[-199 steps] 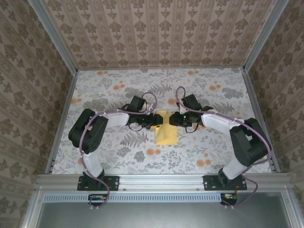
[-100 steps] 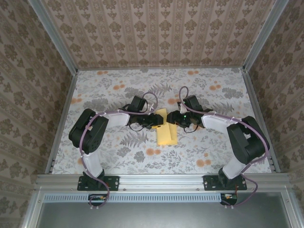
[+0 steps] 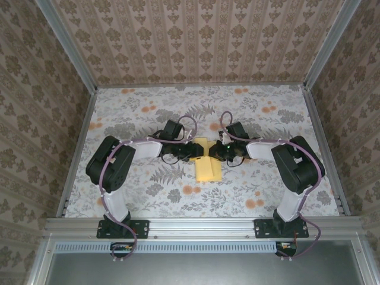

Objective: Fold a paper plane with a square sheet of paper (fold left side to right side)
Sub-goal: First fold in half a square sheet of paper at the center of the table.

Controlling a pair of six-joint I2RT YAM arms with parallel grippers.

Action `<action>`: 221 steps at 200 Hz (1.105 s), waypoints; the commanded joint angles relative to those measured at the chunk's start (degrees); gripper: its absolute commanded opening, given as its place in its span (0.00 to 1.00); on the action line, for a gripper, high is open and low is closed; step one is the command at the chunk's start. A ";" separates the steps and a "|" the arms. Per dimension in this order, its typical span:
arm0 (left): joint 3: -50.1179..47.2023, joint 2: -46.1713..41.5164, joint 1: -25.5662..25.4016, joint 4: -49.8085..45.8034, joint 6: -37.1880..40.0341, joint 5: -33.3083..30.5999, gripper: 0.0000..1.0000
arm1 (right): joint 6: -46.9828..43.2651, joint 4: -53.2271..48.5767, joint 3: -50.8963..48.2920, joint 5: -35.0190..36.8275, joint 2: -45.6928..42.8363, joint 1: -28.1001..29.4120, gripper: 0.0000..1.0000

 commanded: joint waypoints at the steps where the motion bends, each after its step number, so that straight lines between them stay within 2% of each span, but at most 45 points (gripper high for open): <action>1: 0.71 -4.25 0.09 -3.75 2.28 -2.19 0.44 | -0.60 -1.81 0.34 1.07 -1.67 -0.18 0.06; 36: -0.18 -7.91 0.90 -8.79 3.98 -5.25 0.52 | -3.15 -5.85 0.25 4.36 -3.80 -0.27 0.02; 49: 0.21 -8.01 0.78 -11.08 4.92 -8.39 0.54 | -3.70 -7.47 0.19 5.83 -4.85 -0.33 0.02; 115: 2.85 -1.94 -1.33 -10.22 2.08 -9.55 0.60 | -5.02 -12.57 -1.31 10.68 -8.47 -0.34 0.02; 182: 5.99 2.96 -2.82 -11.30 0.03 -13.04 0.55 | -5.62 -14.02 -1.86 12.18 -8.05 -0.31 0.03; 221: 7.89 5.02 -3.89 -13.98 0.97 -15.22 0.50 | -5.91 -13.66 -1.88 12.26 -8.12 -0.29 0.10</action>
